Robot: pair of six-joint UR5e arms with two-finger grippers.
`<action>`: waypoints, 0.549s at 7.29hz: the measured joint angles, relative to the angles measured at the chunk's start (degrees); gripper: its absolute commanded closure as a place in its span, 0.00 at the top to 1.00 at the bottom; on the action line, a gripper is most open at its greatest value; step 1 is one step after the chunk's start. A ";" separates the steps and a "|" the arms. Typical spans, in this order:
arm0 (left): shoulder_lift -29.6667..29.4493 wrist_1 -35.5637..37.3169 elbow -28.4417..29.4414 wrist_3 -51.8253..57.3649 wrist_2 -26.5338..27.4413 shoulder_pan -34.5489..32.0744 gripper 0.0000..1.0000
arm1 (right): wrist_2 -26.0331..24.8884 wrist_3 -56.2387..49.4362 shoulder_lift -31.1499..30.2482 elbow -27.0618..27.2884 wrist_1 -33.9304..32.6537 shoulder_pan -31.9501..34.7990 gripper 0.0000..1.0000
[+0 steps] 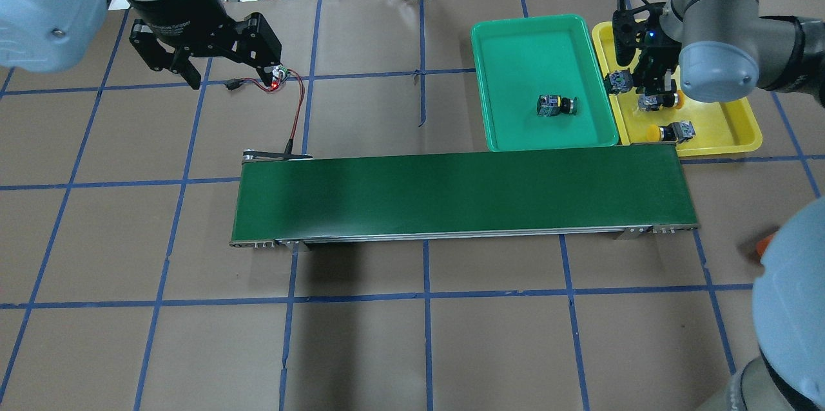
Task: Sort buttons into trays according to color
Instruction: 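Lower the green button into the green tray and open the right gripper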
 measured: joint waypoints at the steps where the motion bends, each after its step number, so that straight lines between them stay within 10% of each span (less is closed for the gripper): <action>1: -0.04 0.01 0.02 0.00 0.00 0.00 1.00 | 1.55 0.25 1.90 -0.82 -0.26 2.32 0.94; 4: -0.02 0.01 0.04 0.00 0.00 0.00 1.00 | 1.79 -0.12 4.64 -1.06 1.23 5.84 1.00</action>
